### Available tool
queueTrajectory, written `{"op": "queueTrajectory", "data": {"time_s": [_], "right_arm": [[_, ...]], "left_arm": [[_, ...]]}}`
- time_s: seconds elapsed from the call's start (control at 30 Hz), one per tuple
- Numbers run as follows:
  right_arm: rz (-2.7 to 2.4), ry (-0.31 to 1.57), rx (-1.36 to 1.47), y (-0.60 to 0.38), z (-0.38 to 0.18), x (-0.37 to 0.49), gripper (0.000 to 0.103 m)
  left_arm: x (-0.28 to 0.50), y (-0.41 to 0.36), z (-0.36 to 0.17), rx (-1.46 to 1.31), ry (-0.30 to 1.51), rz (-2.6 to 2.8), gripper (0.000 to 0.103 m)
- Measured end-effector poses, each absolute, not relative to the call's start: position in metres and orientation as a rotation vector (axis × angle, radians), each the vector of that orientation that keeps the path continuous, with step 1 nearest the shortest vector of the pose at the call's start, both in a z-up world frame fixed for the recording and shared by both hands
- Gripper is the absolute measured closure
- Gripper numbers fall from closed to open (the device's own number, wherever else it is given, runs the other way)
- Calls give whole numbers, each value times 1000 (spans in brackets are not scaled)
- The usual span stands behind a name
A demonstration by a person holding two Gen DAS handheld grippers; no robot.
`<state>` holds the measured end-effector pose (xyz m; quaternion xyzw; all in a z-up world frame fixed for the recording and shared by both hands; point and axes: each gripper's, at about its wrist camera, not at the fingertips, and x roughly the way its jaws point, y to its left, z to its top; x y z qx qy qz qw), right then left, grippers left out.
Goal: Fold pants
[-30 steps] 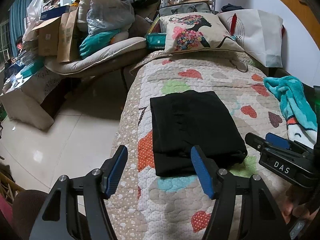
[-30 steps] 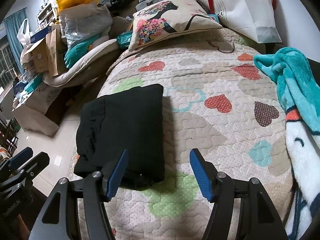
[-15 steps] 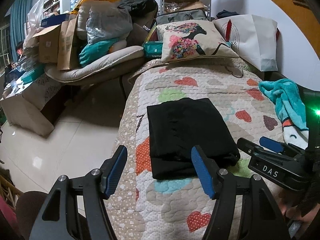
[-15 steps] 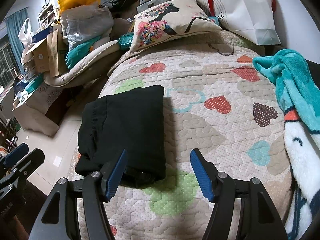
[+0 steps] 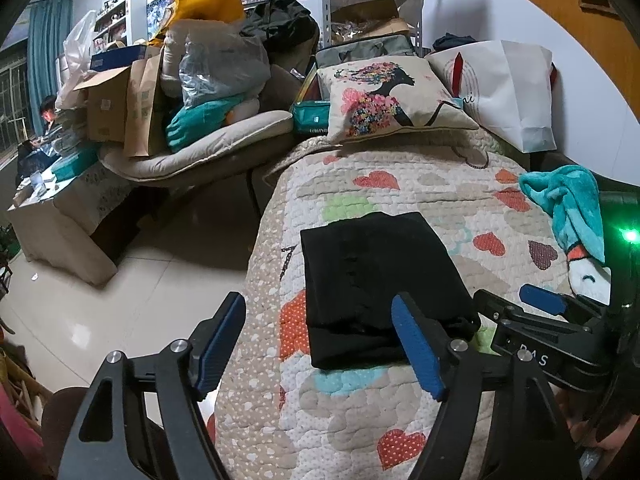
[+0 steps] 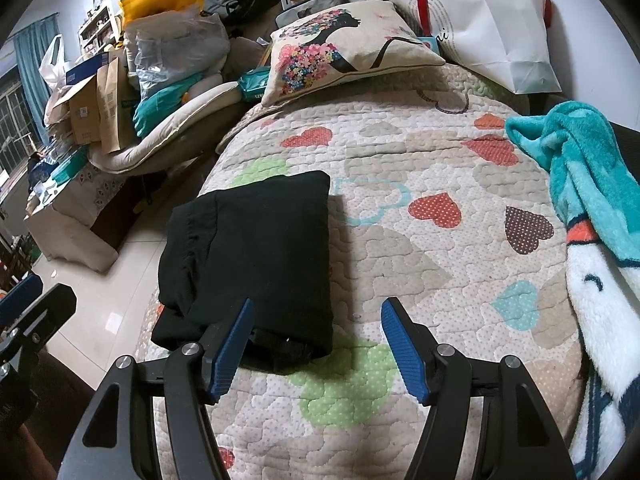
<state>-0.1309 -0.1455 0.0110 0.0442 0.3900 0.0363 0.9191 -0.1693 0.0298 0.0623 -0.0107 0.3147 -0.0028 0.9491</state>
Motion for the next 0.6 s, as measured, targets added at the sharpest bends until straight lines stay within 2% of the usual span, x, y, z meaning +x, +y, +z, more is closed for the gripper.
{"op": "queueTrajectory", "data": {"time_s": [0.4,0.6], "right_arm": [[73,800,90,-145,11,-133,30],[73,809,100,-153,17,-132,29]], "left_arm": [[-170,31,59,-28,656,-8,26],[-127,57,40,-201,795,-71,26]]}}
